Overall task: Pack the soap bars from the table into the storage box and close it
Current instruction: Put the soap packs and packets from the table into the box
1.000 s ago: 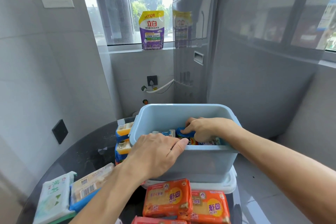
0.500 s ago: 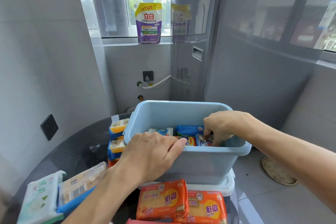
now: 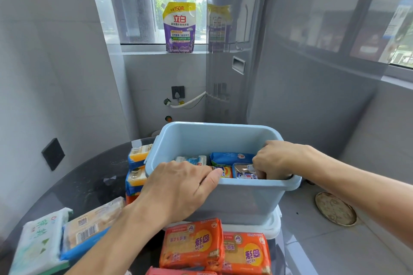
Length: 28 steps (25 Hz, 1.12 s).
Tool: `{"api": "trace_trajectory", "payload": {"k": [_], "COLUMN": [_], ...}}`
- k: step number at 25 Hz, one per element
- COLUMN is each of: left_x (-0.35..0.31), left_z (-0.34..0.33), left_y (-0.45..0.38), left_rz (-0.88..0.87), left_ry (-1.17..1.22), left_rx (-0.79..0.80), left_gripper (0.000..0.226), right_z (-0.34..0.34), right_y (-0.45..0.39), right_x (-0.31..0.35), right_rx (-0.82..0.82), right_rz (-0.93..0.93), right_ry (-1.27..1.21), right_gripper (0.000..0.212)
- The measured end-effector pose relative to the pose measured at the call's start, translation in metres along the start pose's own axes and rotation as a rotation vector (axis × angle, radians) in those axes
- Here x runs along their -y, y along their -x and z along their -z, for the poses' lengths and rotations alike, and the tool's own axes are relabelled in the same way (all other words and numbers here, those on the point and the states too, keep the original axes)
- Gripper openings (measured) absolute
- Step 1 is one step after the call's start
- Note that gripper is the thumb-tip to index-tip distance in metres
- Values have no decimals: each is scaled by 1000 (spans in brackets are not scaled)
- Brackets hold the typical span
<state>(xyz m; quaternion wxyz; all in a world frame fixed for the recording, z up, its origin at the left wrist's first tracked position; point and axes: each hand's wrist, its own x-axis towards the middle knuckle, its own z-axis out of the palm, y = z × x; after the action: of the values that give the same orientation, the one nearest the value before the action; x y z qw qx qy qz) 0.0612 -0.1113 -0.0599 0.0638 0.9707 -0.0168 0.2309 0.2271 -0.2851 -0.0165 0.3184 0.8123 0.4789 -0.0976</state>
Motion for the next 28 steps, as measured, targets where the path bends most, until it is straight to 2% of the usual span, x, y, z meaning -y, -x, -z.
{"api": "trace_trajectory", "payload": {"k": [3,4,6,7,8,10,12,13,16,19,21,23,24,25,27,28], "left_x": [-1,-2,-2,-2,-2,-3,-2,1,14,27,53,92,115,135,160,166], "left_z": [2,4,4,4,2,1,4,6,13,27,43,61,69,74,76,71], "left_y": [0,1,2,4,4,3,5,8,20,32,44,61,72,85,112,123], "left_rz": [7,17,32,37,37,29,19,10,-2,106,250,431,580,750,986,1040], "left_ry": [11,8,3,1,-5,-15,-7,12,169,416,413,280,148,-30,-321,-332], "left_rx": [1,0,-14,-30,-45,-65,-64,-57,-100,-271,-408,-461,-375,-188,340,541], "left_gripper": [62,61,60,60,59,58,56,54,37,8,8,8,11,18,38,47], "right_z": [-2,-4,-10,-11,-14,-15,-11,-6,18,41,52,58,59,60,60,60], "right_y": [-1,-4,-8,-8,-5,0,-2,-4,-9,-11,-13,-18,-20,-20,-20,-20], "right_x": [3,3,-5,-8,-10,-12,-6,-1,28,78,108,122,126,127,125,125], "right_rx": [-153,-283,-678,-874,-974,-899,-659,-592,-663,-654,-634,-660,-663,-656,-621,-605], "right_rz": [-61,-109,-276,-345,-383,-346,-292,-279,-199,29,138,125,89,50,15,8], "right_ry": [-91,-202,-635,-869,-1010,-980,-797,-763,-974,-1024,-993,-993,-969,-946,-935,-925], "right_gripper": [32,30,18,18,24,39,44,44,34,24,24,25,24,24,25,27]}}
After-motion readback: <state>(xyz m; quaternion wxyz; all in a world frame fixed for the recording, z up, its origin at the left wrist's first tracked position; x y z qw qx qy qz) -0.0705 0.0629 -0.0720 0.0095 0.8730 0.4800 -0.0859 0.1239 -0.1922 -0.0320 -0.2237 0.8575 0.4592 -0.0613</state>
